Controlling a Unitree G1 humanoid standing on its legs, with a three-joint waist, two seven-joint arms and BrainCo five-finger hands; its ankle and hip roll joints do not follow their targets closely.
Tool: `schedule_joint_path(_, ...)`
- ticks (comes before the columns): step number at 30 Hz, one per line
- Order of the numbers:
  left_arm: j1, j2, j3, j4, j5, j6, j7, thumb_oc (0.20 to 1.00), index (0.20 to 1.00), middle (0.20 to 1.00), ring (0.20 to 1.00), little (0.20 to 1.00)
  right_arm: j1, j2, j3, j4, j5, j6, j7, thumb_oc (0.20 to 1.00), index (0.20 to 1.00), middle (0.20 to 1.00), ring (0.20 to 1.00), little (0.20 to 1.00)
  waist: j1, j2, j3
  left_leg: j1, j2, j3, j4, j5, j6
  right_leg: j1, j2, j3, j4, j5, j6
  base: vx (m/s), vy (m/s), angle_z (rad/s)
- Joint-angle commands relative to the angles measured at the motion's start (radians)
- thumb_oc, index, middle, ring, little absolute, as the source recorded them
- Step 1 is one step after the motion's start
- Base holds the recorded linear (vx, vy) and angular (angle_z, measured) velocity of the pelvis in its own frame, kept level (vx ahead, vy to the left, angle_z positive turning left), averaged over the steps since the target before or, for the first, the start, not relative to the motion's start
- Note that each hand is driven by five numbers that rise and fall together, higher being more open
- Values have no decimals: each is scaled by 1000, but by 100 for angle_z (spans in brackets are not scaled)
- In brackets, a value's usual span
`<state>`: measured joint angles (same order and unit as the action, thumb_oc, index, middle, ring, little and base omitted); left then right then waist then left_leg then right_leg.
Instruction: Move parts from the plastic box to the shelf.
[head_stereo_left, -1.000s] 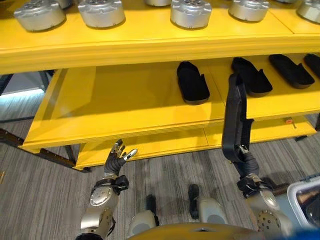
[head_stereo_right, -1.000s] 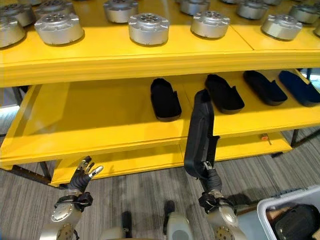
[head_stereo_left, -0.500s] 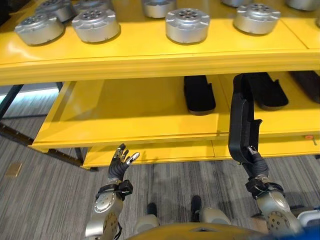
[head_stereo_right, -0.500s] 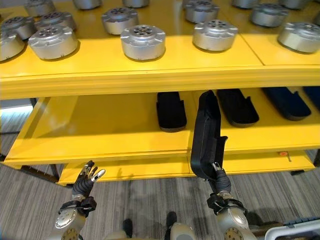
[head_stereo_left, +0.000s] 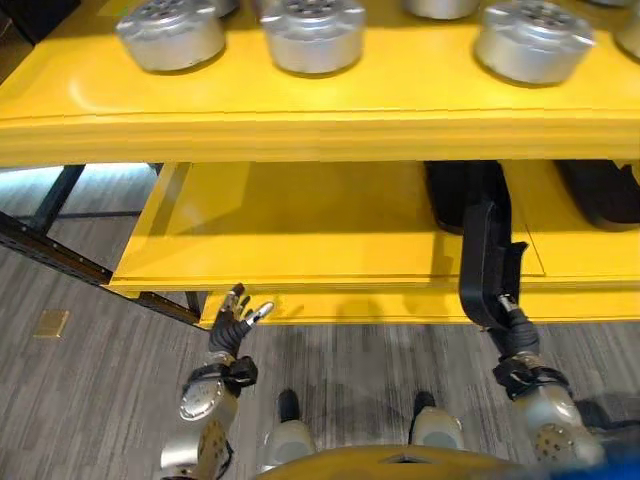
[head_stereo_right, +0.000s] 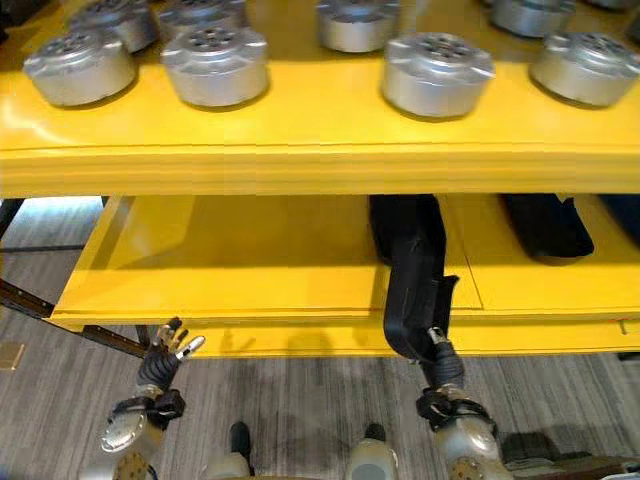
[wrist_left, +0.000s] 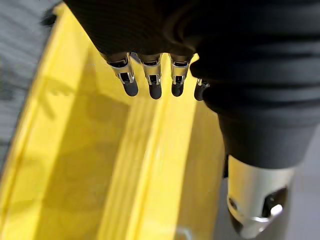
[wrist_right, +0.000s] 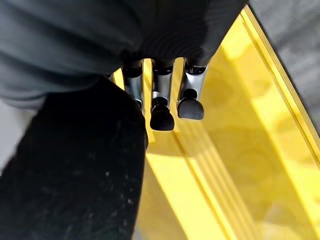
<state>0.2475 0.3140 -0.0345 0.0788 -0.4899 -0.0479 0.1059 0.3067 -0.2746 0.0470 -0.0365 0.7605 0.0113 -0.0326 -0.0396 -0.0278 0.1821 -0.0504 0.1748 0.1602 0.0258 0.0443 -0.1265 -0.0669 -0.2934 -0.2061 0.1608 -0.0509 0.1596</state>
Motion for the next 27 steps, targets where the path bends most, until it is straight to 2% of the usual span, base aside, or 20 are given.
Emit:
schedule_joint_path(1, 8, 18, 15, -84, 2, -53, -19, 1000, 1000, 1000, 1000, 1000, -99, -44, -31, -131, 12, -69, 40, 200, 200, 200, 200, 200, 12, 8, -5, -71, 66, -8, 123, -25, -3, 61, -27, 23, -6, 17, 29, 80, 207, 3)
schedule_joint_path(2, -4, 32, 9, -90, 2, -56, -16, 1000, 1000, 1000, 1000, 1000, -135, -58, -23, -150, 16, -78, 45, 200, 200, 200, 200, 200, 22, -2, 7, -124, 59, -14, 193, -46, 0, 60, -47, 13, -11, 26, 34, 34, 170, 2)
schedule_joint_path(4, -18, 49, 1, -95, -2, -58, -15, 1000, 1000, 1000, 1000, 1000, -202, -85, 0, -163, 34, -84, 42, 200, 200, 200, 200, 200, 26, -8, 20, -193, 50, -26, 257, -70, 2, 48, -66, 4, -19, 42, 37, 5, 133, 10)
schedule_joint_path(9, -51, 78, -20, -100, -5, -56, -4, 1000, 1000, 1000, 1000, 1000, -353, -139, 65, -164, 54, -86, 26, 200, 200, 200, 200, 200, 49, -21, 52, -269, 37, -38, 314, -88, 7, 24, -87, -15, -29, 61, 39, -25, 46, 11)
schedule_joint_path(11, -64, 100, -41, -112, -19, -57, 7, 1000, 1000, 1000, 1000, 1000, -500, -159, 125, -132, 66, -96, -10, 200, 200, 200, 200, 200, 76, -29, 82, -322, 34, -53, 345, -96, 10, 1, -90, -28, -27, 63, 38, -66, 28, 7)
schedule_joint_path(15, -85, 124, -71, -117, -37, -53, 15, 1000, 1000, 1000, 1000, 1000, -654, -173, 191, -81, 62, -90, -54, 200, 200, 200, 200, 200, 111, -36, 110, -370, 30, -70, 374, -105, 19, -25, -92, -47, -7, 60, 34, -27, 4, 12)
schedule_joint_path(20, -111, 153, -102, -132, -52, -61, 29, 1000, 1000, 1000, 1000, 1000, -831, -179, 238, 26, 32, -94, -130, 200, 200, 200, 200, 200, 142, -32, 137, -417, 19, -87, 405, -110, 24, -53, -100, -69, 20, 61, 30, -26, 8, 20)
schedule_joint_path(23, -148, 178, -134, -143, -72, -71, 46, 1000, 1000, 1000, 1000, 1000, -1019, -194, 266, 152, 3, -94, -198, 200, 200, 200, 200, 200, 169, -25, 158, -457, 8, -100, 424, -113, 31, -82, -107, -72, 41, 63, 26, -48, 27, 10)
schedule_joint_path(27, -182, 184, -168, -152, -90, -76, 57, 1000, 1000, 1000, 1000, 1000, -1134, -169, 242, 242, 22, -119, -258, 200, 200, 200, 200, 200, 178, -11, 180, -508, -4, -113, 449, -117, 39, -127, -117, -72, 79, 52, 20, -58, 31, 9)
